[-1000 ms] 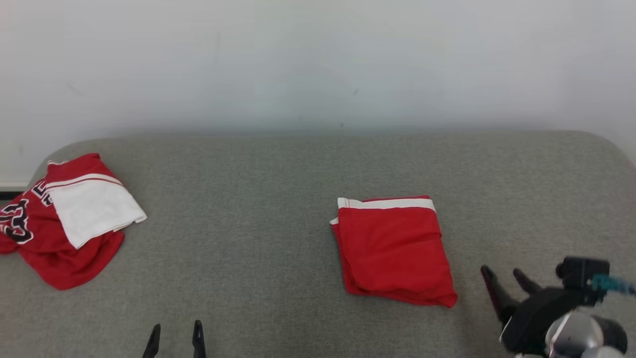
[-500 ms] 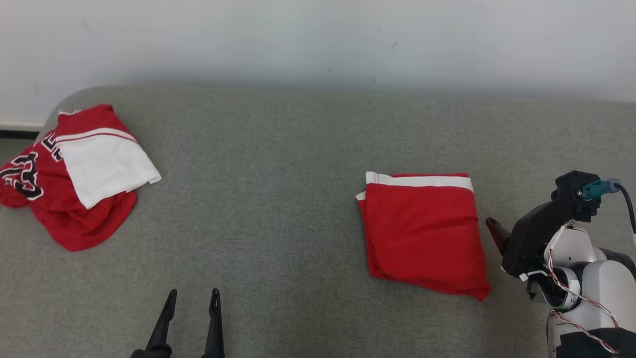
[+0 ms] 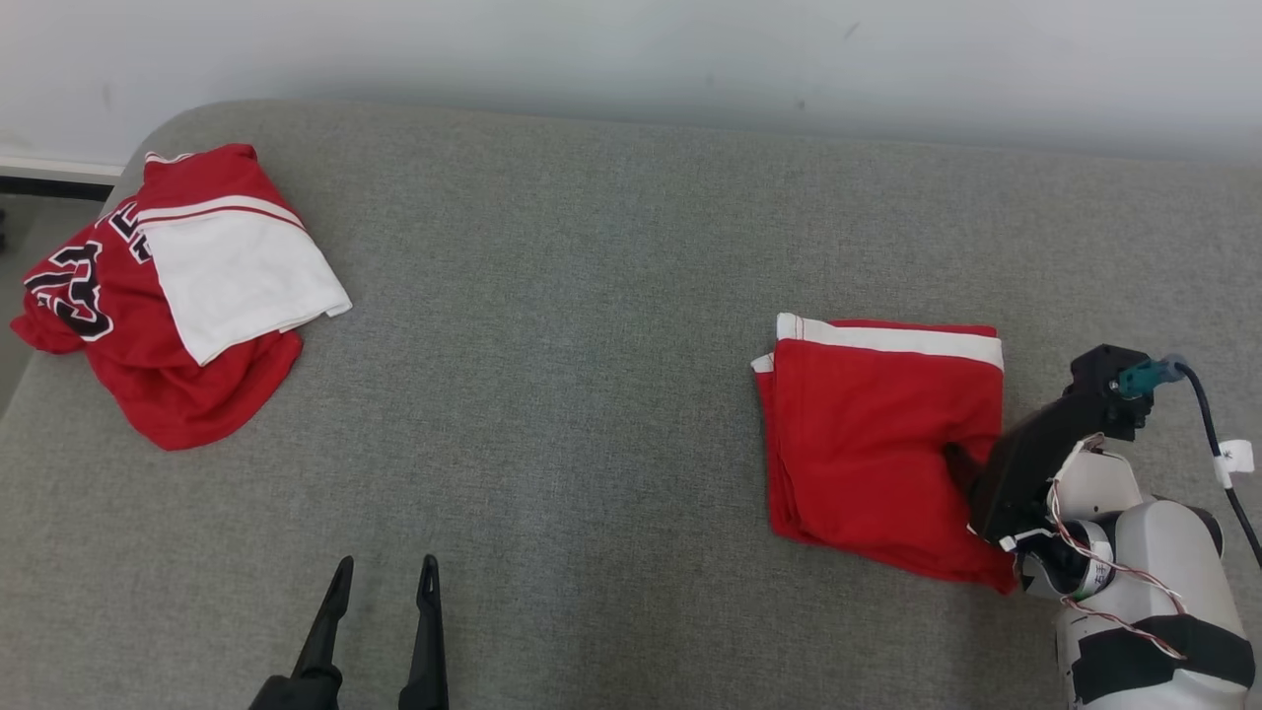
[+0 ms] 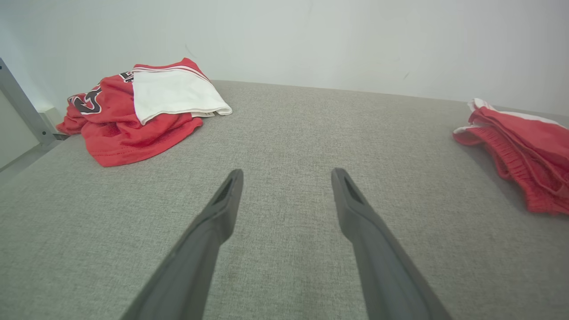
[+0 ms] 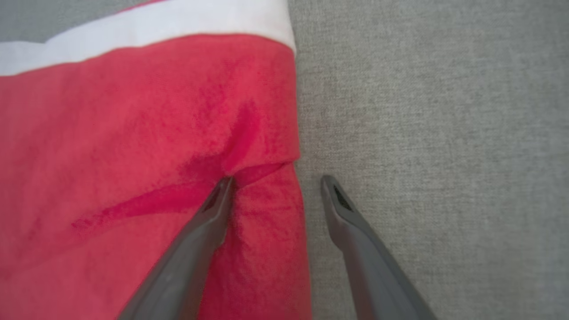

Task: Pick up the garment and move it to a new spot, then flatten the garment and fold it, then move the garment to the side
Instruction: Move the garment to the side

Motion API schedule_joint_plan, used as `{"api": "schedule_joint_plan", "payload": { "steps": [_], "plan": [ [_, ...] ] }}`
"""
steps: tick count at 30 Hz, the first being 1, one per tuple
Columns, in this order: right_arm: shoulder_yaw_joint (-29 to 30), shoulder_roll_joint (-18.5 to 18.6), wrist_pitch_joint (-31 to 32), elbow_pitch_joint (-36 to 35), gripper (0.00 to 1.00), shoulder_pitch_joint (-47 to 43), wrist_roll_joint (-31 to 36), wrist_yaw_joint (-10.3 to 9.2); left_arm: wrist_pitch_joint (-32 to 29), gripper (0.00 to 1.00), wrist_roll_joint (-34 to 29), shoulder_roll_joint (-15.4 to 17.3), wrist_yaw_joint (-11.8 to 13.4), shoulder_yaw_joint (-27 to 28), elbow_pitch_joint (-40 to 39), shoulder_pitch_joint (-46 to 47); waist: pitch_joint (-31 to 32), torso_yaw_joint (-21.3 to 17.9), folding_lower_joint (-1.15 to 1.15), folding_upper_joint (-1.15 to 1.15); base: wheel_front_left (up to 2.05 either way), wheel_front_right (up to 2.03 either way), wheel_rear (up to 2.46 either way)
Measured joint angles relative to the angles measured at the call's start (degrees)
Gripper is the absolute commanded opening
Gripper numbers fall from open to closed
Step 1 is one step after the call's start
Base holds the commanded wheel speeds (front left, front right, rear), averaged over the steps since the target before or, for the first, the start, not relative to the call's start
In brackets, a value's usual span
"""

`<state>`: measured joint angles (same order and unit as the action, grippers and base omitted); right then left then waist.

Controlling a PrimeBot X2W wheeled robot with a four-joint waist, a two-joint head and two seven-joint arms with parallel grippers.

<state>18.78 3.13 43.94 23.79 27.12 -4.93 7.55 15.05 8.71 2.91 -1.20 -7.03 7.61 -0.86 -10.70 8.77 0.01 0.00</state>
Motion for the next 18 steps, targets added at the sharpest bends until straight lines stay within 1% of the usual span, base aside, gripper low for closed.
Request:
{"api": "schedule_joint_plan", "payload": {
  "steps": [2,3,4,5,9,12,14,18],
  "plan": [
    [-1.18,0.10,0.89,0.98,1.00,0.19,0.18,0.00,0.00,1.00,0.01,0.01,-0.05,0.30,0.13,0.02,-0.05,-0.18,0.00,0.00,0.00,0.00,0.00],
    [-1.91,0.18,1.35,1.31,0.97,0.30,0.35,0.00,0.00,1.00,0.01,0.01,-0.05,0.40,0.15,0.05,-0.04,-0.33,0.00,0.00,0.00,0.00,0.00],
    [-2.59,0.21,1.74,1.53,0.44,0.46,0.36,0.00,0.00,1.00,0.01,0.01,-0.05,0.41,0.18,0.10,-0.04,-0.51,0.00,0.00,0.00,0.00,0.00],
    [-3.50,0.27,1.99,1.66,0.00,0.53,0.34,0.00,0.00,1.00,0.01,0.01,-0.07,0.43,0.20,0.15,-0.04,-0.73,0.00,0.00,0.00,0.00,0.00],
    [-6.00,0.51,1.08,1.58,0.00,0.49,-0.38,0.00,-0.01,1.00,0.20,0.01,-0.09,0.37,0.14,0.19,-0.10,-1.86,0.00,0.00,0.00,0.00,0.00],
    [-7.56,2.11,0.11,1.20,0.00,0.46,-0.62,0.05,-0.01,1.00,0.12,-0.01,-0.30,0.53,-0.66,0.38,-0.42,-3.10,-0.01,0.00,0.00,0.00,0.00],
    [-9.95,4.24,-1.21,0.37,0.00,0.49,-0.67,0.05,0.00,1.00,-0.05,0.01,-0.56,0.83,-1.21,1.02,-0.82,-4.04,-0.01,0.00,0.00,0.00,0.00],
    [-15.62,10.96,-2.26,-0.62,0.00,1.94,-1.48,0.02,0.00,1.00,-0.70,-0.01,-0.91,1.03,-3.43,2.38,-2.14,-6.33,0.00,0.00,0.00,0.00,0.00]
  ]
}}
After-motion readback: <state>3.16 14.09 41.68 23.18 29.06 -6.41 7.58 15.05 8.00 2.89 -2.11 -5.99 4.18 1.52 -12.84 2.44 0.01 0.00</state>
